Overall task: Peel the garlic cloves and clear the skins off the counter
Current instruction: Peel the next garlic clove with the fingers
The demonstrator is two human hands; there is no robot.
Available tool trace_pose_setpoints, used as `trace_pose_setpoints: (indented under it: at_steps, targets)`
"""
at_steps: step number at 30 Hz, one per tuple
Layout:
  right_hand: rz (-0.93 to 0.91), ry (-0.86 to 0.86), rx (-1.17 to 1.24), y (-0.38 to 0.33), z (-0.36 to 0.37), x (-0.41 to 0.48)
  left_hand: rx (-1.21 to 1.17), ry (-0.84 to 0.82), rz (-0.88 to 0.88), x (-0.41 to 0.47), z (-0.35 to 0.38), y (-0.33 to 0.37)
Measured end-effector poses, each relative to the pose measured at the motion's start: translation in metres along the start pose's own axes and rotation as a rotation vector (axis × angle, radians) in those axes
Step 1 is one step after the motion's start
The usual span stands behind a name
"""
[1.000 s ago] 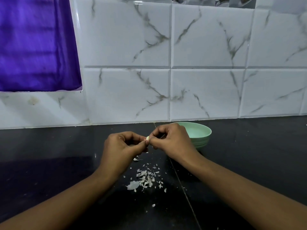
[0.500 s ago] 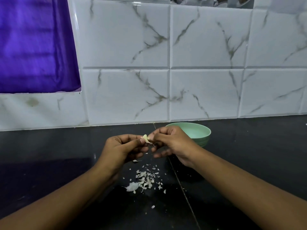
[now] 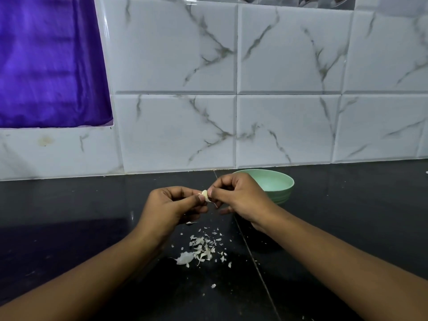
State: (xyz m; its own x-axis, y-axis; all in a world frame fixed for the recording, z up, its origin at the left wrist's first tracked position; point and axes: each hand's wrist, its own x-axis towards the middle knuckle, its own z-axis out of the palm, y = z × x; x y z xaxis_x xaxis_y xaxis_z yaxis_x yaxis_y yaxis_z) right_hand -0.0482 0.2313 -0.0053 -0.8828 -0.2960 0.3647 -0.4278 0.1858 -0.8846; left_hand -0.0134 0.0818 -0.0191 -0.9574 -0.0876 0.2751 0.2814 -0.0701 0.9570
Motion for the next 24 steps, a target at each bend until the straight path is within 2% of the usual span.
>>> trace_pose_setpoints:
  at_steps: [7,12,20,24]
  targets:
    - [-0.077,0.025,-0.204,0.003,-0.004,0.001,-0.078,-0.016,-0.026,0.0,-0.002,0.0]
    - [-0.097,0.078,-0.107,-0.001,-0.014,0.004,-0.055,-0.029,-0.079,0.001,-0.003,0.0]
    - [0.018,-0.172,-0.094,-0.006,-0.017,0.002,-0.036,-0.011,-0.123,0.005,-0.008,-0.001]
    - [-0.008,-0.176,-0.072,-0.009,-0.02,0.003,-0.013,-0.011,-0.131,0.006,-0.009,-0.003]
